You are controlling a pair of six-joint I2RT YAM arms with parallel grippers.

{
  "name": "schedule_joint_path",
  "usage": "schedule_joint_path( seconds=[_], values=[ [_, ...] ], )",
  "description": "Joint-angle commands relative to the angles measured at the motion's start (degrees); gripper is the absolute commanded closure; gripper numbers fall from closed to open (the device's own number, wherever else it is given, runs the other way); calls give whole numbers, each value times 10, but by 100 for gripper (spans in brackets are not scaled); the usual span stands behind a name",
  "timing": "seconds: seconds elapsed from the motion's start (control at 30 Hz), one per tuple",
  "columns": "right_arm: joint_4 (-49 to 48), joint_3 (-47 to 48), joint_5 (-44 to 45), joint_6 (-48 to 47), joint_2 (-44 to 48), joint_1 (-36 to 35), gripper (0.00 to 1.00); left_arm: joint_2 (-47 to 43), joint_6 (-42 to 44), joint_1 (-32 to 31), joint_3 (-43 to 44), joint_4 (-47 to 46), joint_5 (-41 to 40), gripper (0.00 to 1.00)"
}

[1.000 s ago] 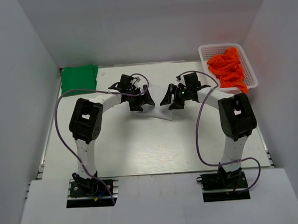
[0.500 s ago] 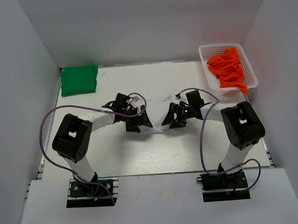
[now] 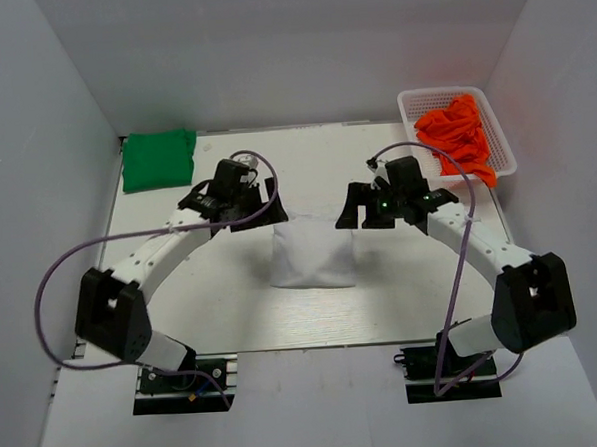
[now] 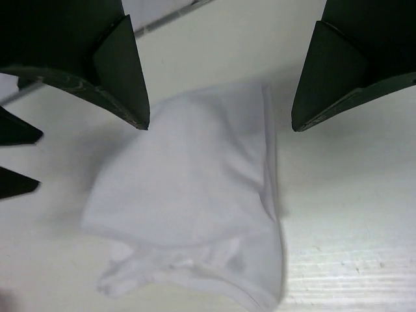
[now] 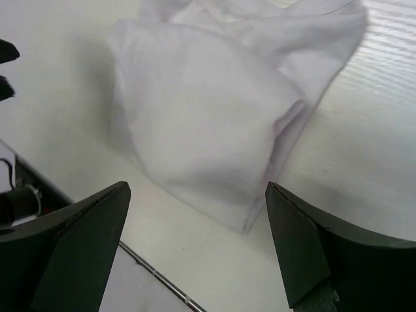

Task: Fold and stack the t-shirts
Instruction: Fold the long partially folded tshirt into a neat square

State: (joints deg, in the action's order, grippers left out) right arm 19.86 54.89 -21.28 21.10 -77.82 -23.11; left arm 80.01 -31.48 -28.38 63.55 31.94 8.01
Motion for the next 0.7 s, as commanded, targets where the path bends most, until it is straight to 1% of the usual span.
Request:
schedule_joint_path(
  seconds=[0.0, 0.1, 0.13, 0.23, 0.27, 0.33, 0.37, 0.4, 0.47, 0.5, 0.53, 0.6, 0.67],
  values=[
    [19, 43, 77, 20, -58, 6, 10, 109, 19, 4, 43, -15, -62, 0],
    [14, 74, 81, 31, -94, 9, 10, 167, 31, 4, 117, 0, -63, 7],
    [11, 85, 84, 34, -110, 9, 10, 188, 38, 4, 117, 0, -63, 11],
    [2, 103, 81, 46, -137, 11, 10, 204, 38, 10, 117, -20, -69, 14],
    [-3, 108, 80, 49, -149, 11, 10, 212, 33, 10, 117, -20, -76, 20],
    [-7, 111, 70, 48, -159, 10, 12, 218, 33, 10, 117, -20, -76, 26],
    [-10, 115, 70, 49, -171, 11, 13, 223, 33, 10, 117, -25, -70, 33],
    [-11, 118, 70, 49, -177, 11, 15, 223, 33, 10, 117, -30, -64, 36],
    [-7, 125, 72, 43, -191, 11, 15, 230, 33, 10, 117, -37, -47, 43],
    [-9, 126, 74, 39, -193, 11, 17, 236, 33, 10, 117, -37, -41, 49],
    [-4, 129, 75, 40, -195, 11, 18, 242, 33, 10, 117, -43, -41, 53],
    [-5, 130, 75, 39, -204, 11, 21, 248, 33, 10, 117, -49, -27, 57],
    [-10, 127, 75, 43, -211, 12, 21, 255, 33, 10, 117, -49, -20, 57]
  ],
)
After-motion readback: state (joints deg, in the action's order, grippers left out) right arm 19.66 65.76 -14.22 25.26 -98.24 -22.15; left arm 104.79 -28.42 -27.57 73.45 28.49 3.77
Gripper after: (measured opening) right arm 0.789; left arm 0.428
